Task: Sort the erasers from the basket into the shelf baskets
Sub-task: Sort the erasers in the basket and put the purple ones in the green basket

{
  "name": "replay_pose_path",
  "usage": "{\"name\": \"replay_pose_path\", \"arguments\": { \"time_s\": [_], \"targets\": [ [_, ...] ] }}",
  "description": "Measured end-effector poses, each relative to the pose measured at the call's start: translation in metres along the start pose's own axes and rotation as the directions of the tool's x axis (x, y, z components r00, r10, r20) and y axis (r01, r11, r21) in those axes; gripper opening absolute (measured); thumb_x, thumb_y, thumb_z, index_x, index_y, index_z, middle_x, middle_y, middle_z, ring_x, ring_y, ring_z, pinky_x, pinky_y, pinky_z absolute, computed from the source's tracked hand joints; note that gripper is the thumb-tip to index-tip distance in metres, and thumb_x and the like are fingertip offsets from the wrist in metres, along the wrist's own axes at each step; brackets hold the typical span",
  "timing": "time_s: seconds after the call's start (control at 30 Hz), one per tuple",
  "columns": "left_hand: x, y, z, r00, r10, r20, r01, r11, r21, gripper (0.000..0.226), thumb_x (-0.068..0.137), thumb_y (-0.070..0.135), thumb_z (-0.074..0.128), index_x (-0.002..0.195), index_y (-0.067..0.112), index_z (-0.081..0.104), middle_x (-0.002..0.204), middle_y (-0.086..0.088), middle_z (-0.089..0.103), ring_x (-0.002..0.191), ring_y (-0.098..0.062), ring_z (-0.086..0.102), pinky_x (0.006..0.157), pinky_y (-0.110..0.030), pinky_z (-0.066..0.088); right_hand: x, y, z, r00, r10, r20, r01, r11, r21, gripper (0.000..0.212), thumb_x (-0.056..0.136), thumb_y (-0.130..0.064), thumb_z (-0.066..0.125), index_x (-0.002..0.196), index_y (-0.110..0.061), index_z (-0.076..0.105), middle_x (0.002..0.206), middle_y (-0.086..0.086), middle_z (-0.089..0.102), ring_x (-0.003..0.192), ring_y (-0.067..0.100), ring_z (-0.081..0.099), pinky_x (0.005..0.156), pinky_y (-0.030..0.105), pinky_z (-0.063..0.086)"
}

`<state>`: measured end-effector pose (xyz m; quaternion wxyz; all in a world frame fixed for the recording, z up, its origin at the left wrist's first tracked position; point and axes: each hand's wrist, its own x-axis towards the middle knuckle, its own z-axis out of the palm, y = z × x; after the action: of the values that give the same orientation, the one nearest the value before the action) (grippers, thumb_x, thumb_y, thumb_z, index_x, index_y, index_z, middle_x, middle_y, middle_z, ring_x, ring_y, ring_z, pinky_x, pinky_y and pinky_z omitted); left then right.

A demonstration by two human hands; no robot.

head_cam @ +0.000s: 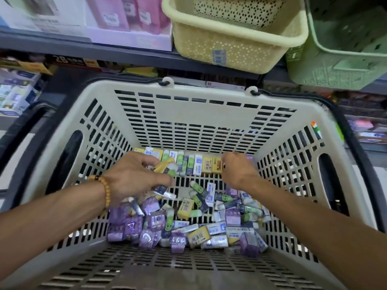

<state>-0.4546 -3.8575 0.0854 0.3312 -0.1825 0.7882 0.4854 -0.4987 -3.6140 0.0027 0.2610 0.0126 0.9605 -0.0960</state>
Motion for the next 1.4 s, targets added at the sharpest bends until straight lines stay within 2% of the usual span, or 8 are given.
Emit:
{"name": "replay_pose_path", "arguments": {
  "time_s": [0.1, 0.33, 0.53, 0.87, 1.07, 1.17, 1.27, 1.4],
  "targets": [
    [-0.006, 0.0, -0.003, 0.998, -0.02, -0.06, 0.012, 0.991, -0.135, 0.05, 0.046, 0.031, 0.088, 0.09, 0.025, 0.066, 0.071, -0.003, 0.074, 0.058, -0.017, 0.058, 0.052, -0.028, 0.054, 0.005, -0.005, 0.01, 0.999, 0.007, 0.039, -0.012, 0.992, 0.129, 0.02, 0.086, 0.001, 0.056, 0.1, -0.011, 0.054, 0.097, 0.008, 0.059, 0.072, 0.015, 0.056, 0.045, 0.015, 0.045],
    [-0.008, 0.002, -0.003, 0.98, -0.138, -0.146, 0.064, 0.903, -0.426, 0.073, 0.044, 0.024, 0.09, 0.111, 0.012, 0.063, 0.106, -0.01, 0.069, 0.095, -0.024, 0.064, 0.051, -0.027, 0.05, 0.003, -0.01, -0.007, 0.997, -0.057, -0.042, 0.064, 0.976, 0.207, 0.017, 0.094, -0.008, 0.049, 0.103, -0.011, 0.063, 0.092, 0.007, 0.067, 0.084, 0.025, 0.067, 0.075, 0.041, 0.059],
    [-0.003, 0.006, -0.002, 0.982, -0.161, -0.101, 0.077, 0.822, -0.564, 0.049, 0.057, 0.023, 0.087, 0.101, 0.009, 0.071, 0.077, -0.005, 0.073, 0.07, -0.021, 0.064, 0.058, -0.03, 0.049, -0.038, -0.066, -0.021, 0.861, -0.444, 0.249, 0.032, 0.536, 0.843, 0.016, 0.092, -0.033, 0.065, 0.1, -0.019, 0.066, 0.09, 0.003, 0.076, 0.082, 0.016, 0.073, 0.07, 0.023, 0.056],
    [-0.003, 0.004, -0.003, 0.976, -0.114, -0.185, 0.033, 0.92, -0.389, 0.044, 0.048, 0.022, 0.087, 0.088, 0.015, 0.07, 0.086, -0.006, 0.074, 0.072, -0.02, 0.066, 0.047, -0.027, 0.051, 0.003, -0.029, -0.015, 0.959, -0.103, 0.263, -0.097, 0.755, 0.648, 0.032, 0.089, -0.016, 0.069, 0.103, 0.012, 0.062, 0.083, 0.017, 0.063, 0.066, 0.017, 0.058, 0.059, 0.023, 0.05],
    [0.001, 0.001, -0.002, 0.97, -0.057, -0.238, -0.008, 0.965, -0.263, 0.035, 0.05, 0.027, 0.09, 0.077, 0.026, 0.068, 0.08, -0.007, 0.071, 0.073, -0.024, 0.06, 0.072, -0.043, 0.058, 0.013, -0.057, -0.005, 0.977, 0.003, 0.214, -0.158, 0.687, 0.71, 0.008, 0.091, 0.003, 0.062, 0.092, -0.004, 0.065, 0.091, 0.016, 0.07, 0.066, 0.016, 0.066, 0.063, 0.026, 0.059],
    [0.004, 0.001, -0.001, 0.967, -0.012, -0.254, -0.046, 0.974, -0.22, 0.027, 0.053, 0.027, 0.091, 0.07, 0.027, 0.069, 0.073, 0.004, 0.072, 0.066, -0.014, 0.067, 0.057, -0.027, 0.057, 0.002, -0.061, -0.01, 0.994, -0.022, 0.107, -0.059, 0.716, 0.696, 0.018, 0.095, -0.009, 0.059, 0.079, -0.015, 0.066, 0.087, 0.007, 0.07, 0.072, 0.017, 0.068, 0.074, 0.033, 0.06],
    [0.007, 0.002, 0.001, 0.964, 0.006, -0.265, -0.061, 0.978, -0.2, 0.029, 0.052, 0.028, 0.091, 0.07, 0.029, 0.068, 0.07, 0.007, 0.072, 0.07, -0.007, 0.066, 0.062, -0.024, 0.052, -0.015, -0.072, -0.024, 0.945, -0.233, 0.23, -0.08, 0.517, 0.852, 0.023, 0.094, -0.037, 0.061, 0.093, -0.017, 0.071, 0.091, 0.006, 0.074, 0.078, 0.017, 0.072, 0.073, 0.03, 0.059],
    [0.005, -0.001, 0.003, 0.964, 0.025, -0.266, -0.07, 0.984, -0.161, 0.045, 0.053, 0.03, 0.092, 0.09, 0.025, 0.066, 0.092, 0.004, 0.067, 0.086, -0.011, 0.062, 0.075, -0.027, 0.052, -0.03, -0.086, -0.033, 0.864, -0.433, 0.258, -0.122, 0.317, 0.941, 0.027, 0.094, -0.037, 0.062, 0.099, -0.015, 0.076, 0.093, 0.003, 0.074, 0.08, 0.012, 0.07, 0.069, 0.024, 0.055]
  ]
}}
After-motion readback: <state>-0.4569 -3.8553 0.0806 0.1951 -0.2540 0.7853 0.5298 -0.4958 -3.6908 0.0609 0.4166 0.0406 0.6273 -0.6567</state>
